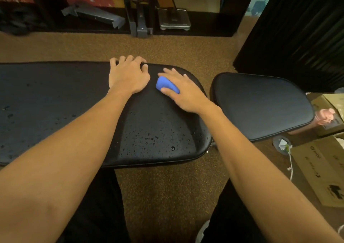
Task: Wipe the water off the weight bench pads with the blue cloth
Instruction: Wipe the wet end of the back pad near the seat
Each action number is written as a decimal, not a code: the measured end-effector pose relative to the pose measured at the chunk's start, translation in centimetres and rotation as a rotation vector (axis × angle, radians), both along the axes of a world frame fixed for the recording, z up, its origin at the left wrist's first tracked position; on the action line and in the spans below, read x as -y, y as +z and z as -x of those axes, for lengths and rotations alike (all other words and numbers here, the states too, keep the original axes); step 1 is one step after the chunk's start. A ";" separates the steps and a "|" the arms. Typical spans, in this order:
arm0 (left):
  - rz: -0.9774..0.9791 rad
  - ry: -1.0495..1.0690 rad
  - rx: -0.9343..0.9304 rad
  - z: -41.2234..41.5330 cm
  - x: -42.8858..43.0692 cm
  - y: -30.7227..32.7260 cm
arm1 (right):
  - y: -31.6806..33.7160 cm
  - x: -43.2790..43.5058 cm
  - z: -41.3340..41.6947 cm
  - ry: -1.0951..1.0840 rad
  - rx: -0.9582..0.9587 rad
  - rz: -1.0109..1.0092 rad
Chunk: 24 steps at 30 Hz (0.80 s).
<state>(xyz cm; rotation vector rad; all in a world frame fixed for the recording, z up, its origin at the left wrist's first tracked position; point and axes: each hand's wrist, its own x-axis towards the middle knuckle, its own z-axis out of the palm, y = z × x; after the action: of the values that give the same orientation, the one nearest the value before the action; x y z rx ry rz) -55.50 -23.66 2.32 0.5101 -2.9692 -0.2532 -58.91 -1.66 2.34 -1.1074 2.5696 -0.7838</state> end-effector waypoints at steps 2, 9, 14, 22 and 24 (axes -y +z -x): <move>-0.005 0.000 0.000 -0.1 -0.1 0.1 | -0.1 -2.2 0.4 -0.031 0.035 0.024; -0.005 -0.012 -0.003 -0.2 0.0 0.3 | -0.4 -1.4 0.0 -0.183 -0.010 0.014; 0.000 -0.018 -0.015 -0.2 0.2 0.3 | -0.3 -4.6 0.4 -0.250 0.077 0.068; 0.007 -0.009 -0.013 -0.1 -0.1 0.2 | -0.8 -5.5 -1.9 -0.178 0.032 0.037; 0.013 -0.007 -0.015 -0.1 0.2 0.2 | -0.6 -5.8 -1.5 -0.254 0.082 0.070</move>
<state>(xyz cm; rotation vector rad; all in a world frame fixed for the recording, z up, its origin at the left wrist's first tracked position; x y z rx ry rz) -55.42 -23.81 2.49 0.4940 -2.9562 -0.2374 -57.41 4.16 1.73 -0.7569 2.6634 -0.9622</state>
